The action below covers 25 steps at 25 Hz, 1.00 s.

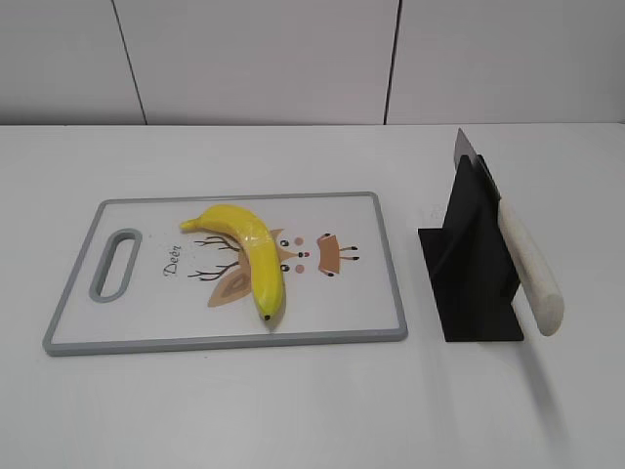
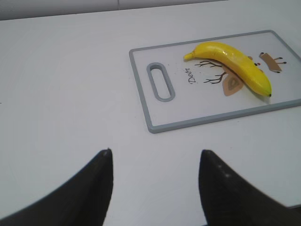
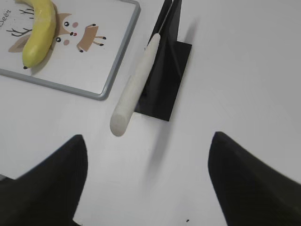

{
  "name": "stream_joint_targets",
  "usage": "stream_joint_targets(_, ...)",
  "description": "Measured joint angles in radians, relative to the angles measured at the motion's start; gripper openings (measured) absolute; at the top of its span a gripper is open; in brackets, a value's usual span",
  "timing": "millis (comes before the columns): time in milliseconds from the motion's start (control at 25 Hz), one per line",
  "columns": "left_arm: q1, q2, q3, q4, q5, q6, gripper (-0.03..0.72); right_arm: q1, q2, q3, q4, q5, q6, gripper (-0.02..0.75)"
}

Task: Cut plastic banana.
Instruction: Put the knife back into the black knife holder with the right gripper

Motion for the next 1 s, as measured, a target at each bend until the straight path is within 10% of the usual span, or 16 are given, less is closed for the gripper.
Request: stream_joint_targets(1000, 0.000, 0.000, 0.000, 0.000, 0.000, -0.002, 0.520, -0.045, -0.621, 0.172, -0.006, 0.161, -0.008, 0.589)
